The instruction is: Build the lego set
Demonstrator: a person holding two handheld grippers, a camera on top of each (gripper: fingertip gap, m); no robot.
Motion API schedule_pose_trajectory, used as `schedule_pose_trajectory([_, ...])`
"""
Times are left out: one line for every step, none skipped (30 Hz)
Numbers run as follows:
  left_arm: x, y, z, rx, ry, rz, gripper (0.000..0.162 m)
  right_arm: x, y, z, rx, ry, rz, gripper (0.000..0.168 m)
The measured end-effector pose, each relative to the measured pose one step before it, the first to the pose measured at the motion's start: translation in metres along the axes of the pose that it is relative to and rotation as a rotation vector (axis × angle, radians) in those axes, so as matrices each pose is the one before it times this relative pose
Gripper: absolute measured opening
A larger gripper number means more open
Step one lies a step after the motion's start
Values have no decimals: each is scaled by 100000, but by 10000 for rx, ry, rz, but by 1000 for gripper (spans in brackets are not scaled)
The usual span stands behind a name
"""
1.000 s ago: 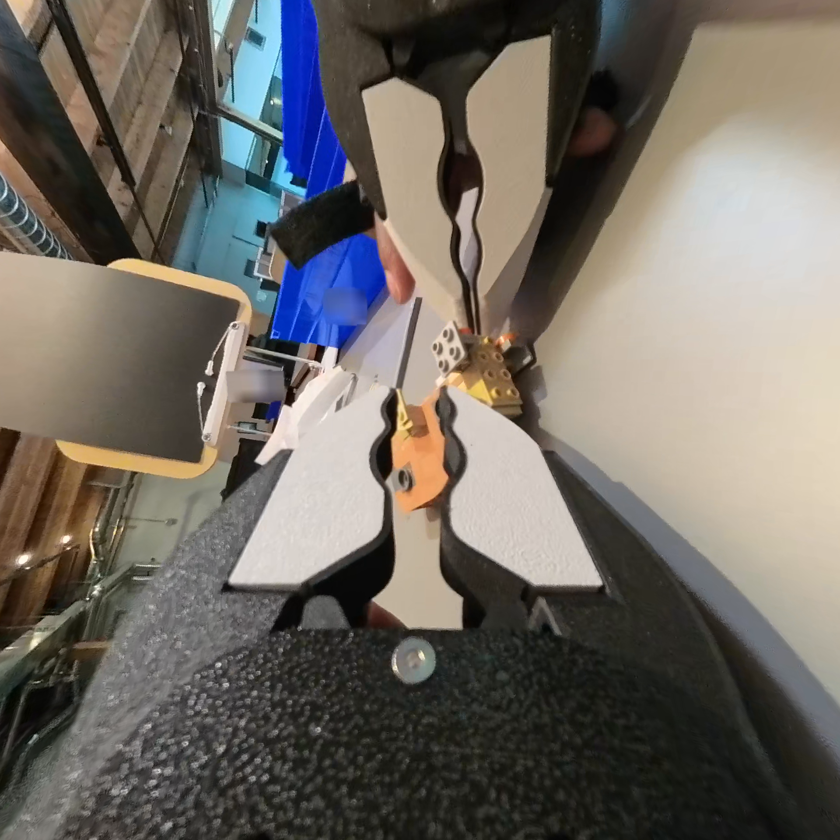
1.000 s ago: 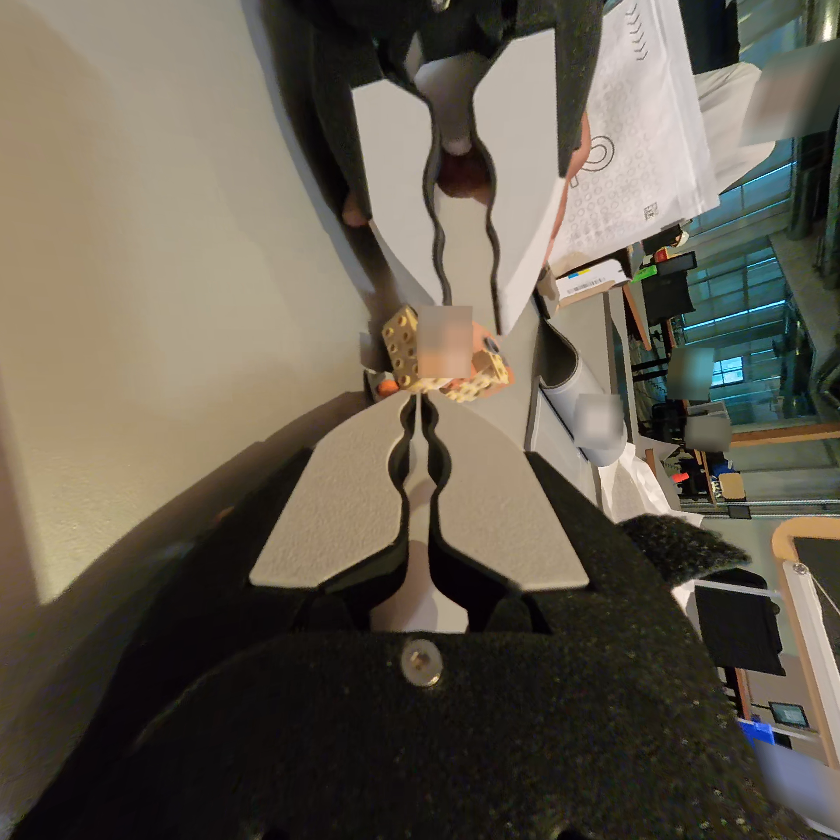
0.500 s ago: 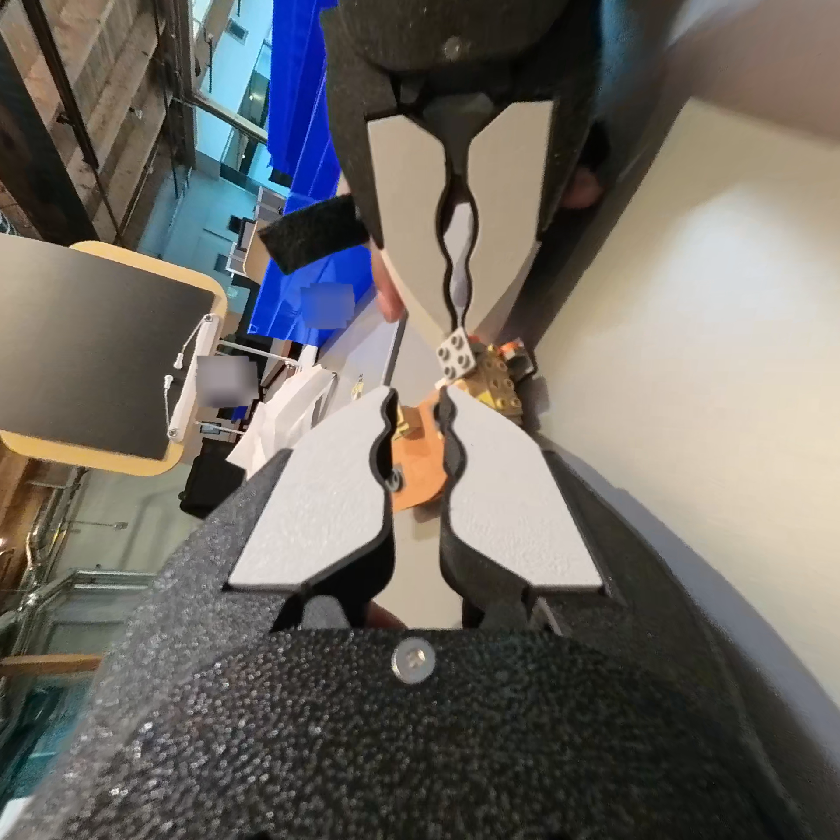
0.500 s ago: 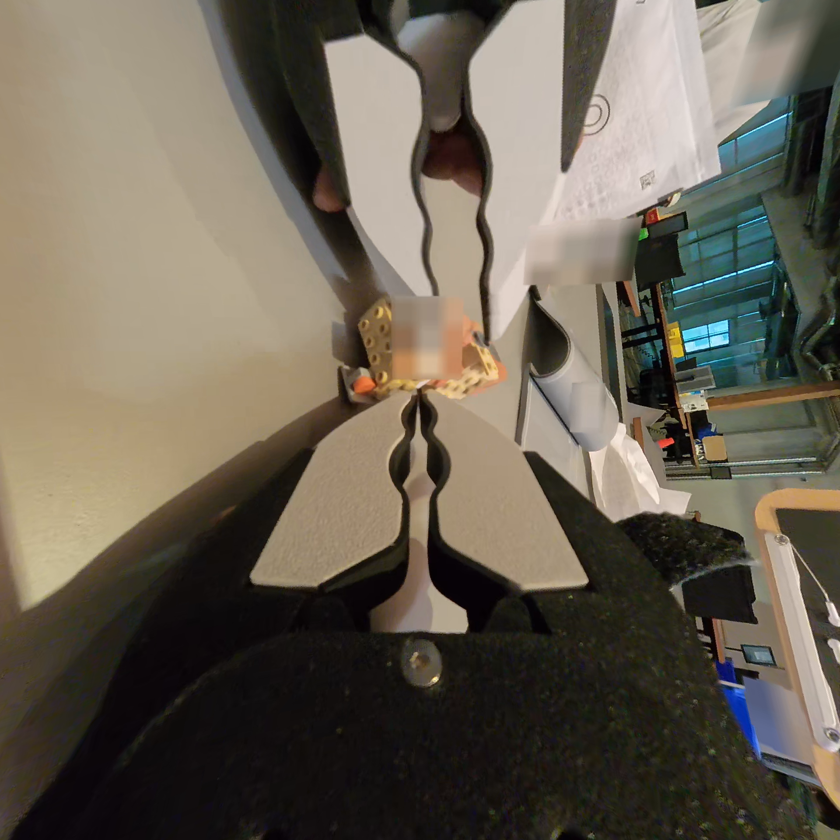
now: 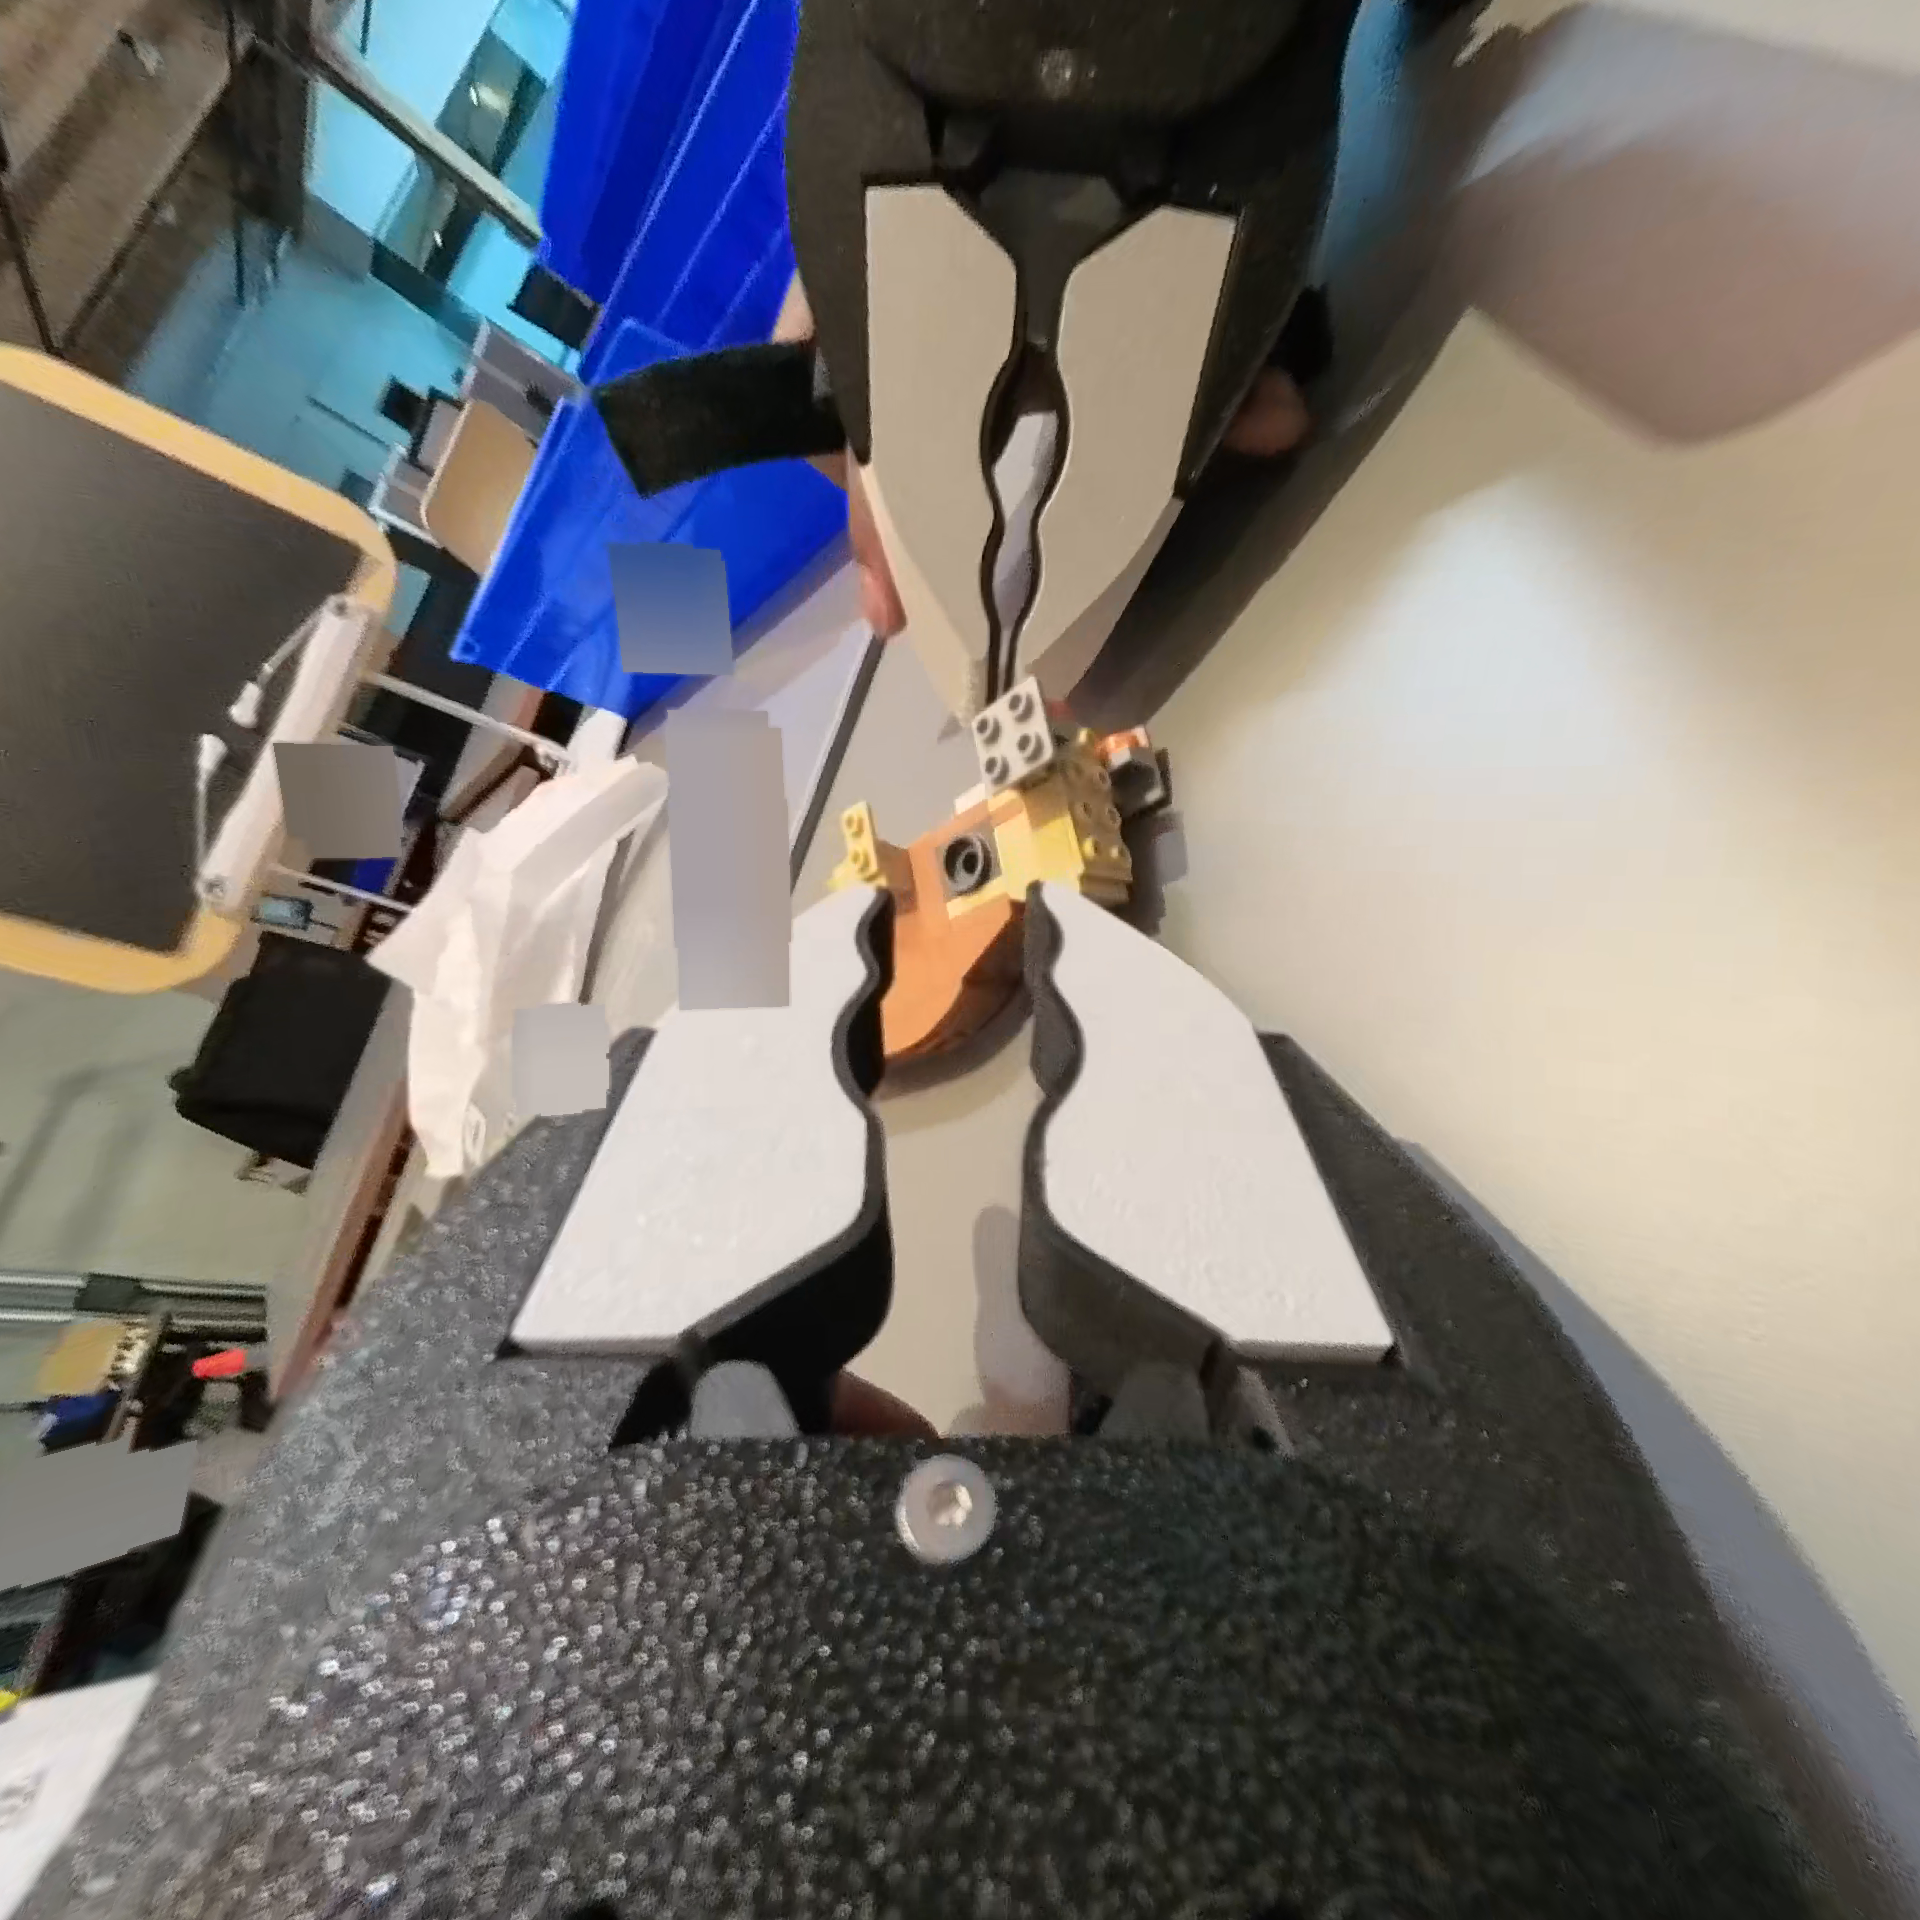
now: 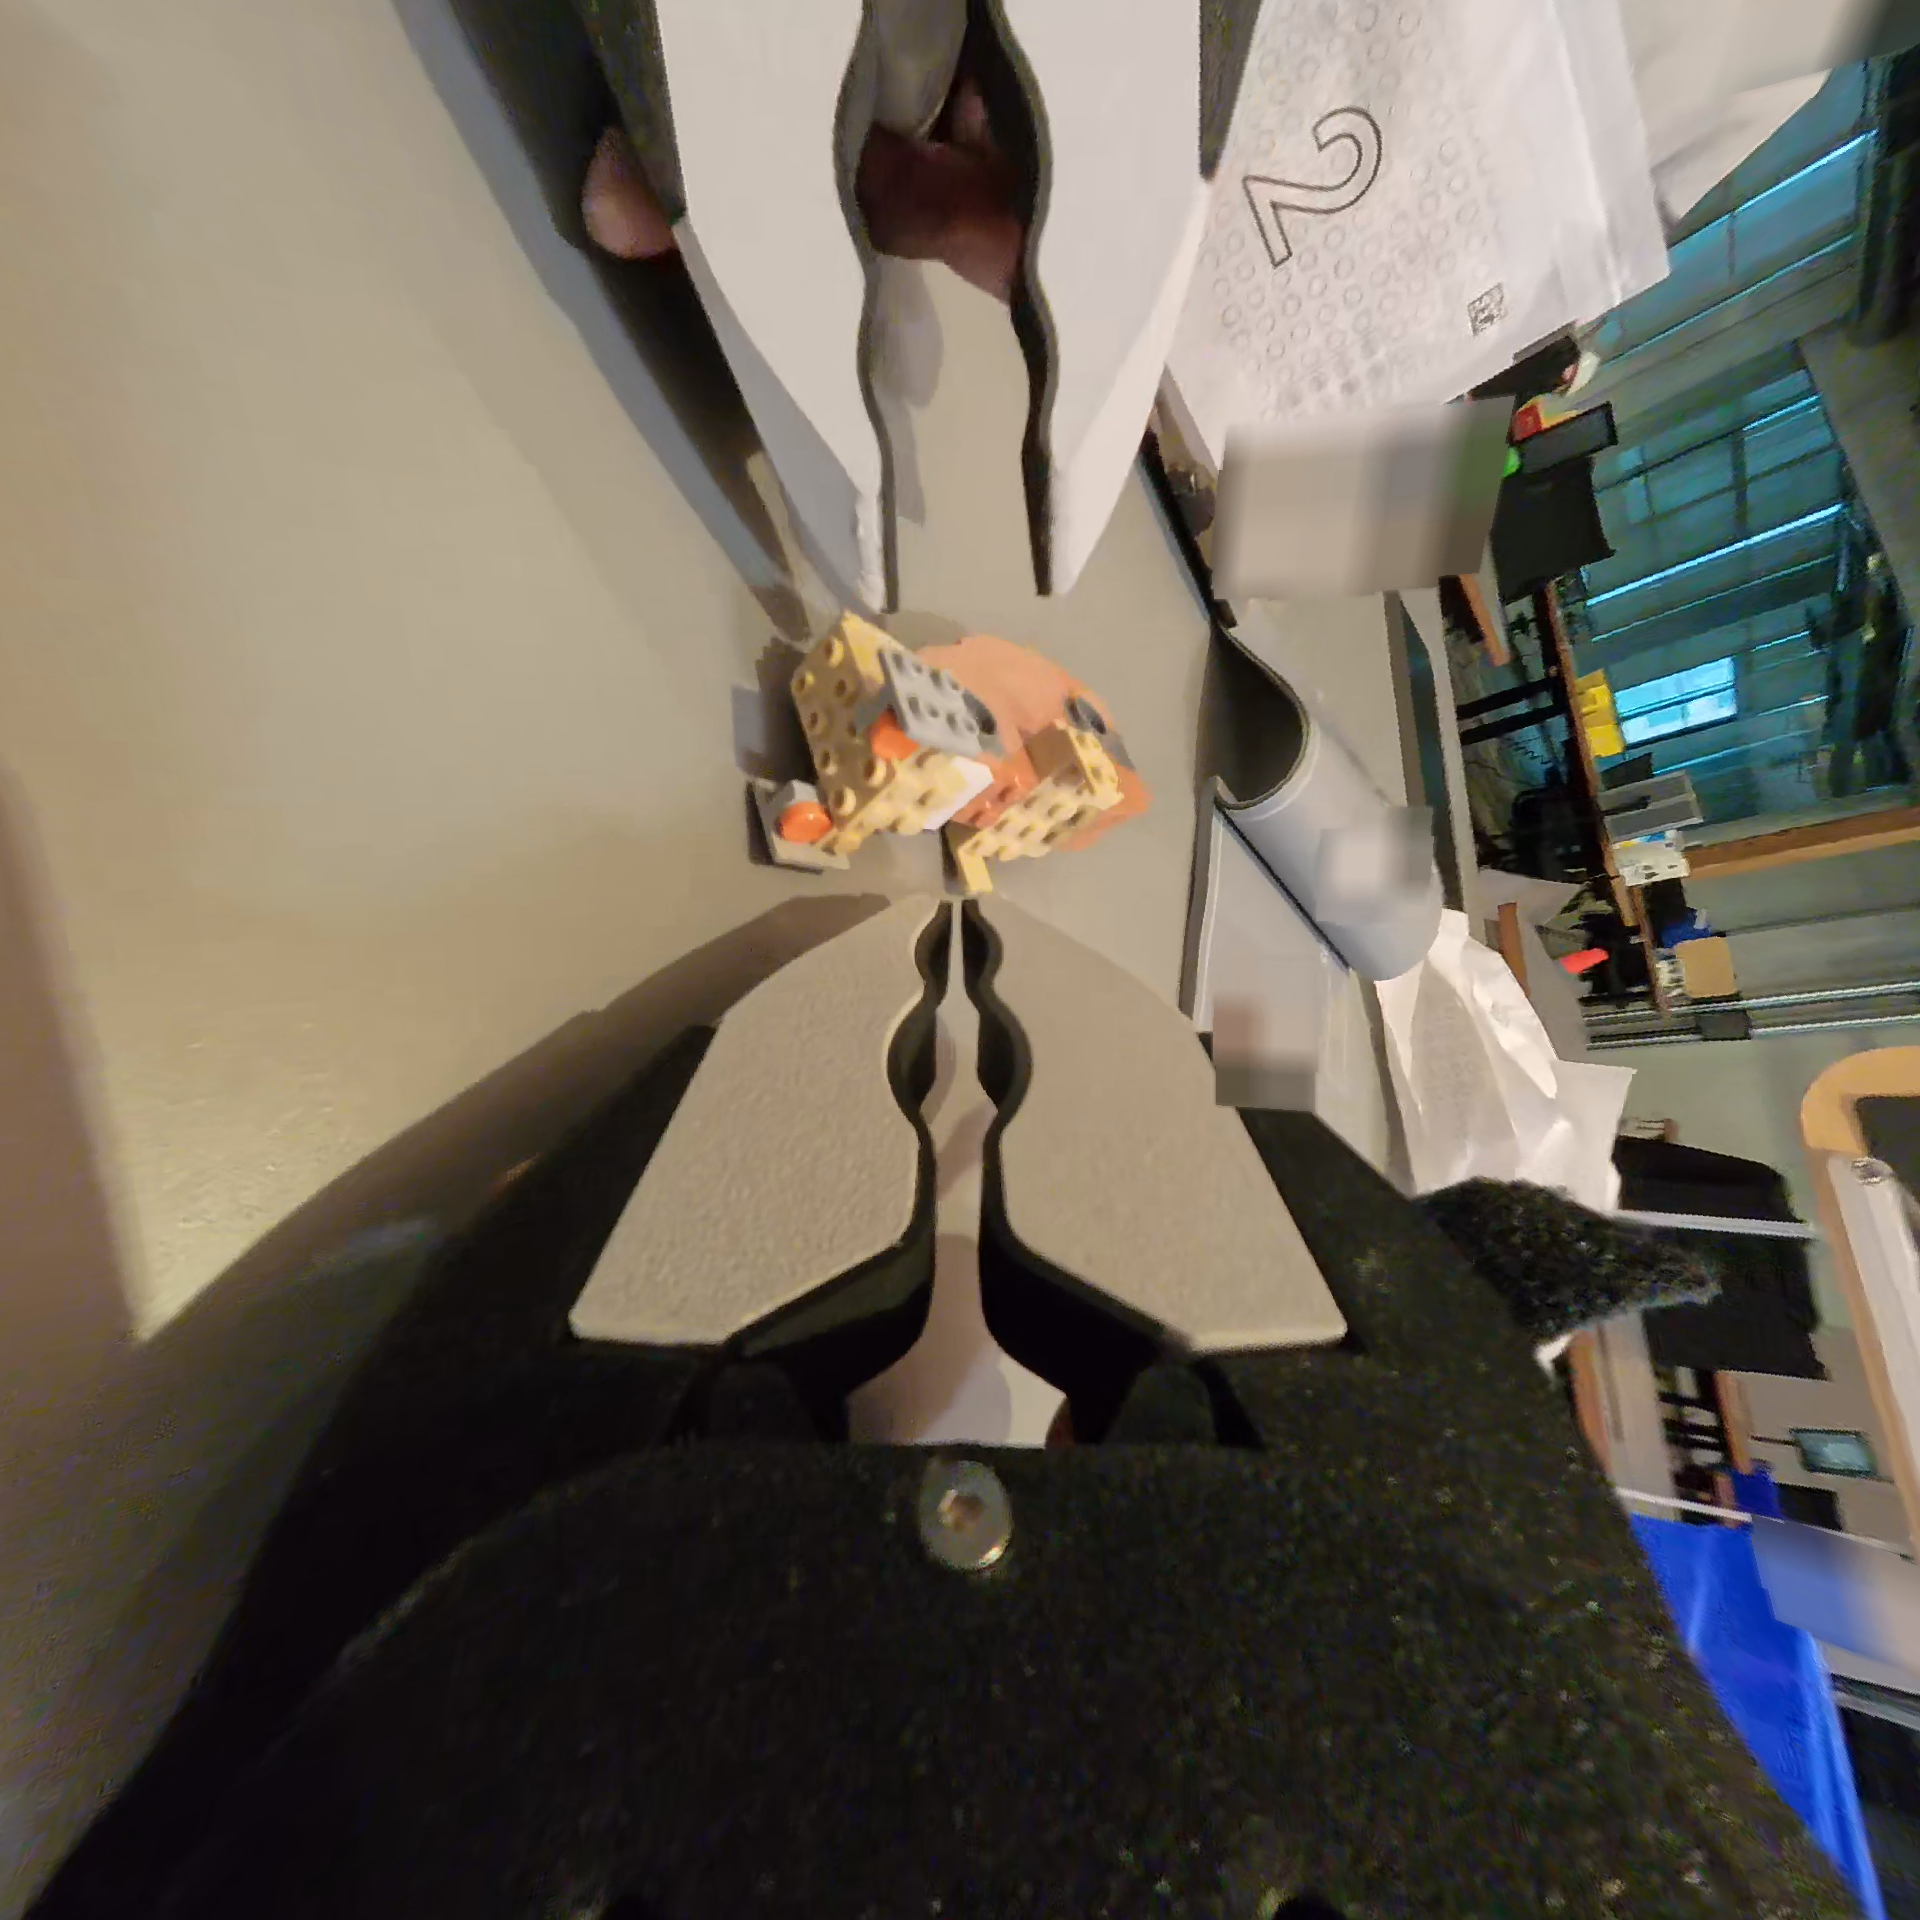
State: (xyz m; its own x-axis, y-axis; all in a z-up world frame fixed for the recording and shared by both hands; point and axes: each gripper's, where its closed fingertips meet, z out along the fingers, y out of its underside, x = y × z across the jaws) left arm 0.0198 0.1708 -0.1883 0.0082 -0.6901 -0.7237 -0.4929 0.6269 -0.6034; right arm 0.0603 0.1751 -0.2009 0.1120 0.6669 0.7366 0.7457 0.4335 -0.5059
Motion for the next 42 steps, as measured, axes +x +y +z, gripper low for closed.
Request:
schedule_pose_trajectory([19,138,-159,-134,67,-231,25,-41,-17,-83,-26,-127,243,3])
schedule_pose_trajectory([105,18,-258,-99,109,-286,27,-5,42,-113,-75,-109,270,7])
schedule_pose_trajectory([124,-95,-305,-71,92,-382,28,-2,58,-134,-108,-87,287,8])
schedule_pose_trajectory([68,-302,-306,-6,1,-456,29,26,62,-152,-119,-42,297,8])
schedule_pose_trajectory([81,-521,-261,72,-64,-468,29,130,8,-142,-103,71,276,8])
schedule_pose_trajectory([132,-582,-141,67,-78,-426,29,235,-59,-148,-58,170,236,9])
schedule_pose_trajectory([147,-498,7,-16,-127,-343,30,276,-168,-164,19,231,226,9])
schedule_pose_trajectory([271,-371,153,-106,-111,-151,31,354,-228,-161,63,280,267,9])
schedule_pose_trajectory([350,-165,246,-225,-100,66,33,410,-226,-174,67,322,308,9])
schedule_pose_trajectory([188,10,309,-313,-192,195,34,429,-195,-167,85,361,302,10])
schedule_pose_trajectory([101,155,317,-358,-205,289,36,448,-193,-171,121,383,287,10])
schedule_pose_trajectory([88,205,293,-333,-188,305,36,415,-192,-185,157,356,278,10])
schedule_pose_trajectory([84,269,284,-341,-123,289,36,349,-160,-162,165,290,268,10])
schedule_pose_trajectory([102,286,271,-301,-52,291,36,302,-96,-156,145,230,258,10])
schedule_pose_trajectory([-67,356,266,-298,-86,239,34,256,-45,-140,126,165,222,10])
schedule_pose_trajectory([-243,367,209,-282,-134,198,35,171,-19,-110,106,95,167,10])
schedule_pose_trajectory([-196,155,148,-125,-67,182,35,102,27,-88,71,45,113,10])
schedule_pose_trajectory([-88,-27,85,3,36,42,35,72,101,-26,6,22,37,10])
schedule_pose_trajectory([14,-143,67,62,101,-107,35,99,187,8,-61,46,-59,10])
schedule_pose_trajectory([98,-181,31,81,121,-132,35,121,235,55,-106,70,-117,10])
schedule_pose_trajectory([52,-151,-3,36,33,-73,35,70,224,73,-121,38,-99,10])
schedule_pose_trajectory([98,-153,-52,9,32,35,35,0,125,59,-81,-15,-42,10])
schedule_pose_trajectory([144,-156,-89,-6,87,99,35,-73,-9,34,-14,-49,-12,10])
schedule_pose_trajectory([81,-132,-169,-17,136,90,36,-82,-54,0,22,-55,-17,10])
schedule_pose_trajectory([-91,-149,-269,19,177,28,37,-75,5,-20,13,-35,-34,10])
schedule_pose_trajectory([-279,-164,-393,88,264,8,37,-37,83,-31,-13,-23,-49,10])
schedule_pose_trajectory([-505,-81,-483,125,354,15,36,6,181,-49,-43,-17,-60,10])
schedule_pose_trajectory([-879,53,-456,86,334,-40,35,88,208,-60,-52,25,-52,9])
schedule_pose_trajectory([-1391,224,-355,5,192,-131,35,158,135,-73,-21,49,-1,9])
schedule_pose_trajectory([-1471,343,-156,-44,283,-199,35,140,17,-77,36,28,67,9])
schedule_pose_trajectory([-1034,305,78,-9,647,-288,36,89,-98,-71,80,3,96,9])
schedule_pose_trajectory([-471,56,238,112,995,-358,37,31,-118,-44,76,-23,83,9])
schedule_pose_trajectory([-30,-270,283,252,1149,-268,38,-29,-83,-2,42,-38,44,9])
schedule_pose_trajectory([241,-322,289,229,1144,-78,39,-72,-40,11,14,-40,-12,9])
schedule_pose_trajectory([175,-115,303,45,932,89,42,-97,4,9,-2,-34,-63,9])
schedule_pose_trajectory([-61,173,293,-198,669,241,43,-114,6,8,-5,-32,-84,9])
schedule_pose_trajectory([-191,326,259,-316,493,311,45,-126,-5,5,2,-47,-80,9])
schedule_pose_trajectory([-265,368,204,-325,405,289,48,-121,-7,4,8,-50,-61,9])
schedule_pose_trajectory([-342,323,193,-263,364,172,49,-68,-6,4,3,-33,-38,9])
schedule_pose_trajectory([-331,270,224,-211,391,19,49,-41,18,29,-13,-29,-18,9])
schedule_pose_trajectory([-314,335,307,-230,405,-102,49,-46,29,33,-24,-41,-7,9])
schedule_pose_trajectory([-242,409,362,-292,431,-112,49,-33,17,40,-15,-31,-6,9])
